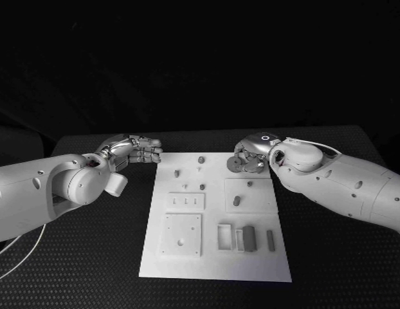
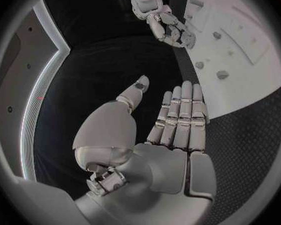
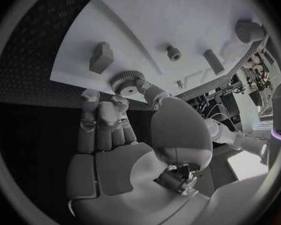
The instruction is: Assemble the parts on the task board
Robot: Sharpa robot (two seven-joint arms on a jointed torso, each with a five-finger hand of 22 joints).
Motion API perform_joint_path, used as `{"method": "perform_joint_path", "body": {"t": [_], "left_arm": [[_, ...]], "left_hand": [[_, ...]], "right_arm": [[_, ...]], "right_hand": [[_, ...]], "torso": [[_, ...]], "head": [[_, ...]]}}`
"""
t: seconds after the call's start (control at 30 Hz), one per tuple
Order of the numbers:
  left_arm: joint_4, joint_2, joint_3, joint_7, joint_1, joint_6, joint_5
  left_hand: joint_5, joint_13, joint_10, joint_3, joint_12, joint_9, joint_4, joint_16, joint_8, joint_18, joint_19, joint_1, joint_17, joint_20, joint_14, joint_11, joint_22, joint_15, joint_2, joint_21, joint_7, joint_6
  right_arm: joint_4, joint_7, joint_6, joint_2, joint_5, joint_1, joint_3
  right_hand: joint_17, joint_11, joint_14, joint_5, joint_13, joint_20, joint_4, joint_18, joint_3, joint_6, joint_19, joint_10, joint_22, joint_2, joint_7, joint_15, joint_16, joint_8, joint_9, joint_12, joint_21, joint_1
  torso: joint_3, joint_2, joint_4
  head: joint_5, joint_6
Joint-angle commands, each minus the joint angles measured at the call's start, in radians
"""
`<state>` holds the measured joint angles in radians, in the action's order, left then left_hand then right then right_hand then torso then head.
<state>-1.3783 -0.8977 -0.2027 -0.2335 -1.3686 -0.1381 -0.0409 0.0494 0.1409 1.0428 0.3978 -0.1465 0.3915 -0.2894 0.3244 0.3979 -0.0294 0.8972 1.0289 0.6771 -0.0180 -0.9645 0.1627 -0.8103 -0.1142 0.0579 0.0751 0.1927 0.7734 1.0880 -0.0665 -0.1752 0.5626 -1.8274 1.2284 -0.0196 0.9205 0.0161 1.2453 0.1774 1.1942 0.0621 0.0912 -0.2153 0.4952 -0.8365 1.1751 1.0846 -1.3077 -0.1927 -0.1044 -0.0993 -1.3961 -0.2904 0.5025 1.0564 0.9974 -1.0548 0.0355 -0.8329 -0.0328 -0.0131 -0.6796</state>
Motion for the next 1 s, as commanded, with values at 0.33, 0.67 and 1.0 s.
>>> {"method": "perform_joint_path", "body": {"t": [0.33, 0.67, 1.0], "left_arm": [[-0.004, 0.000, 0.001, -0.007, -0.001, 0.013, 0.004], [-0.005, -0.001, 0.001, -0.006, -0.001, 0.013, 0.004], [-0.006, -0.002, 0.001, -0.005, -0.001, 0.012, 0.004]], "left_hand": [[0.003, 0.002, -0.007, -0.005, 0.003, -0.001, 0.000, -0.008, -0.005, 0.009, 0.006, 0.011, 0.002, 0.004, -0.008, 0.003, 0.002, 0.000, 0.001, -0.006, 0.004, -0.001], [0.003, 0.002, -0.007, -0.005, 0.004, -0.001, 0.000, -0.008, -0.005, 0.009, 0.006, 0.012, 0.002, 0.004, -0.008, 0.003, 0.002, 0.000, 0.001, -0.006, 0.004, -0.001], [0.003, 0.002, -0.007, -0.005, 0.004, -0.001, 0.000, -0.008, -0.005, 0.009, 0.006, 0.012, 0.002, 0.004, -0.008, 0.003, 0.002, 0.000, 0.001, -0.006, 0.004, -0.001]], "right_arm": [[0.003, -0.002, 0.009, -0.005, -0.001, -0.002, 0.001], [0.002, 0.000, 0.012, -0.008, 0.001, -0.002, 0.001], [-0.001, -0.004, 0.013, -0.012, -0.007, -0.002, 0.001]], "right_hand": [[0.003, 0.005, -0.001, 0.001, -0.010, 0.002, -0.020, -0.047, 0.009, -0.010, -0.005, -0.009, -0.019, -0.023, -0.030, 0.013, -0.007, 0.010, -0.004, 0.013, 0.006, 0.014], [0.004, 0.007, -0.001, 0.001, -0.016, 0.004, -0.031, -0.047, 0.018, -0.018, -0.004, -0.011, -0.019, -0.020, -0.032, 0.015, -0.008, 0.008, -0.002, 0.020, 0.007, 0.017], [0.006, 0.006, 0.000, 0.000, -0.028, 0.005, 0.007, -0.047, 0.029, -0.057, -0.006, -0.014, -0.021, 0.051, -0.030, 0.014, -0.010, -0.007, 0.008, 0.033, 0.013, -0.017]], "torso": [[-0.0003, 0.000, -0.0003], [0.0004, 0.000, 0.0001], [0.0010, 0.000, 0.0002]], "head": [[0.000, 0.000], [-0.001, -0.001], [-0.002, -0.003]]}}
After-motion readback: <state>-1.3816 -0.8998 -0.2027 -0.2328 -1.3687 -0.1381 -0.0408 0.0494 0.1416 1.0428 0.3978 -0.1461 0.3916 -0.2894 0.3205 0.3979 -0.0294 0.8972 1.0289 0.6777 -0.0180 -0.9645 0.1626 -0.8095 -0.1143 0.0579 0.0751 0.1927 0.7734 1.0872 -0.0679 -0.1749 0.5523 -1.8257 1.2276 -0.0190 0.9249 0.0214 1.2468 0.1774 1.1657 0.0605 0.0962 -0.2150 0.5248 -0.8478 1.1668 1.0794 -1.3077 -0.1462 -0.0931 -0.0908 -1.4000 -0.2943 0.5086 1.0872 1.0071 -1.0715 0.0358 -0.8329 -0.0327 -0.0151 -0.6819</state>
